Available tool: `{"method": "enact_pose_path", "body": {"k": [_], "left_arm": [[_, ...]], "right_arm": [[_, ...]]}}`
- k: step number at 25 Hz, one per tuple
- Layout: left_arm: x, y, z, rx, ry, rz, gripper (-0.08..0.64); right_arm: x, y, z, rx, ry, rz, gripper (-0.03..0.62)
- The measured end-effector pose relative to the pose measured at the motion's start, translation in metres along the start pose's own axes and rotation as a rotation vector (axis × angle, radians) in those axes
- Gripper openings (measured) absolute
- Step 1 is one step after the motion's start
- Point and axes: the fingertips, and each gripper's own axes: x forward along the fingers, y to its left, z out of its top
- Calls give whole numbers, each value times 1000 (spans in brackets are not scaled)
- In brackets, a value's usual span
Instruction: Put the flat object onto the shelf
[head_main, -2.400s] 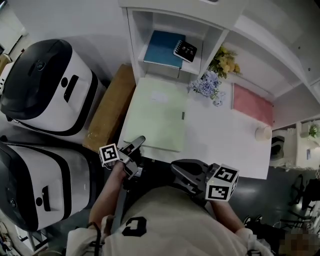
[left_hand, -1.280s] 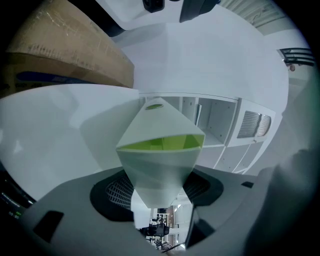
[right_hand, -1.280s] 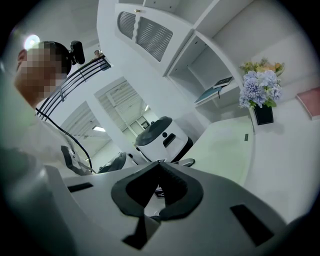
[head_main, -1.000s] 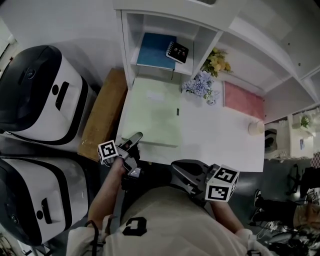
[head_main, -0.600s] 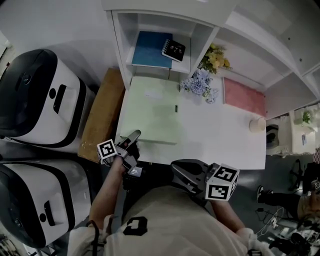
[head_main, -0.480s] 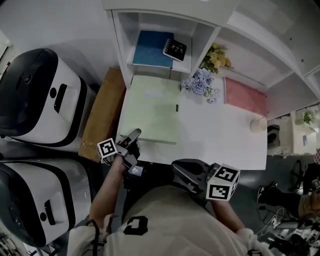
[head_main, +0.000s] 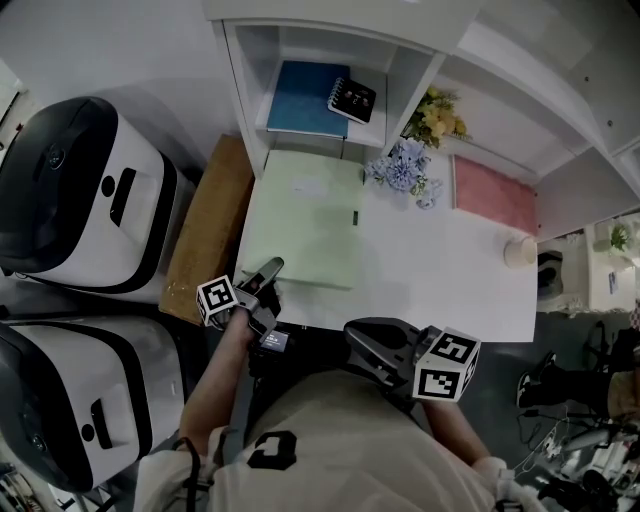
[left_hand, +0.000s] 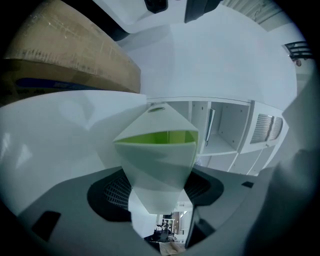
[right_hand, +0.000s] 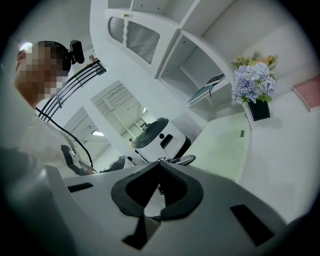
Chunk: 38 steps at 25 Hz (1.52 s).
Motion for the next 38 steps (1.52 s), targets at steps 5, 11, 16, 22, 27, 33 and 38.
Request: {"method": "enact_pose_path", "body": {"k": [5, 11, 16, 22, 27, 33, 38], "left_arm": [[2, 7, 1, -7, 6, 45, 307], [6, 9, 2, -30, 4, 54, 311], [9, 11, 4, -39, 1, 62, 314], [10, 13, 8, -25, -1, 76, 317], [14, 12, 10, -34, -3, 77, 318], [19, 14, 14, -39, -4, 83, 318], [23, 13, 19, -38, -5, 86, 319]], "right_arm": [[0, 0, 0, 3, -2, 0, 21], [-4, -3, 2, 13, -8, -11, 21], [-5, -5, 3, 14, -10, -15, 21], [-4, -5, 3, 12, -4, -15, 21], [-5, -6, 4, 15, -6, -21, 21], [-7, -8, 3, 17, -12, -36, 21], [-9, -10, 3, 25, -17, -45, 21]]}}
